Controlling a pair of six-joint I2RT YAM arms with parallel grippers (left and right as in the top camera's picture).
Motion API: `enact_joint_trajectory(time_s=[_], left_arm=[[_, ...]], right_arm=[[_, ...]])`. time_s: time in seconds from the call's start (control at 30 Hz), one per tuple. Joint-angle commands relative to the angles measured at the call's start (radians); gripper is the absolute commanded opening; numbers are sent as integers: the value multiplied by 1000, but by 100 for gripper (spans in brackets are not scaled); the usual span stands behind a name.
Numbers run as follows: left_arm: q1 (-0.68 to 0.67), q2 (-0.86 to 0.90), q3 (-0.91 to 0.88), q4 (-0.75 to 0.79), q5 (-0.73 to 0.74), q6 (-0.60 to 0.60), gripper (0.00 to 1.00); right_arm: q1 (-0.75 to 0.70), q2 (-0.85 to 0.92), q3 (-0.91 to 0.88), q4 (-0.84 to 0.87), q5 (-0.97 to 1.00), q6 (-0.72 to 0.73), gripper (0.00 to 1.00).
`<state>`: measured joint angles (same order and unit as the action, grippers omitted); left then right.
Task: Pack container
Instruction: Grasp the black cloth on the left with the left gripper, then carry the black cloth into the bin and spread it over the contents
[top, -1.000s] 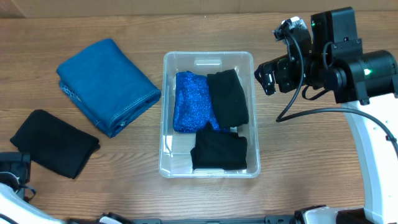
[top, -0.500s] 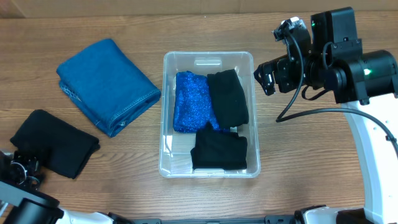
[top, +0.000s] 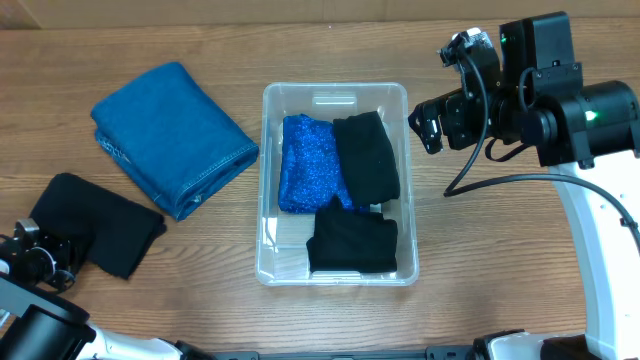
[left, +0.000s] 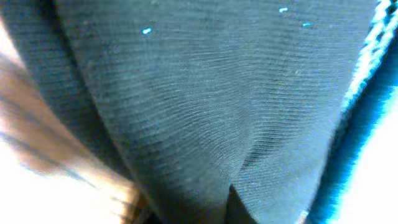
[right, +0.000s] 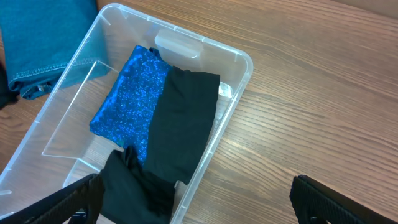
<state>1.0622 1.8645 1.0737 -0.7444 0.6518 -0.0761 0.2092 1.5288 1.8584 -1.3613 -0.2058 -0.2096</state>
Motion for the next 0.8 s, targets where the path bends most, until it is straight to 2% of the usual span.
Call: enact_joint_trajectory(time_s=[0.0,0.1,0.2,0.3,0.33,0.47,0.57,0.63,0.77], left_arm=[[-10,-51,3,-14,208,-9,4],[-30,-187,3,-3,377,-31,4],[-108,-358,23,1,434,-90,4],[-237,-506,78,2,450,-130,4],[-286,-538,104,2,449,-129,4],[-521,-587,226,1,493,-92,4],[-767,-577,293,1,428,-68,4],[-934,-568,298,-6,370,-8,4],[-1175,-518,298,-120,236,137,4]], right_arm=[[-2,-11,4,2,-5,2,100],[-2,-11,5,1,-5,1,100],[-2,-11,4,0,-5,1,100],[-2,-11,5,-8,16,17,100],[-3,-11,5,-4,79,69,100],[-3,-11,5,-5,220,162,100],[-4,-11,5,-7,220,164,100],[-23,-11,5,-6,269,253,100],[-159,-13,5,-21,275,345,100]])
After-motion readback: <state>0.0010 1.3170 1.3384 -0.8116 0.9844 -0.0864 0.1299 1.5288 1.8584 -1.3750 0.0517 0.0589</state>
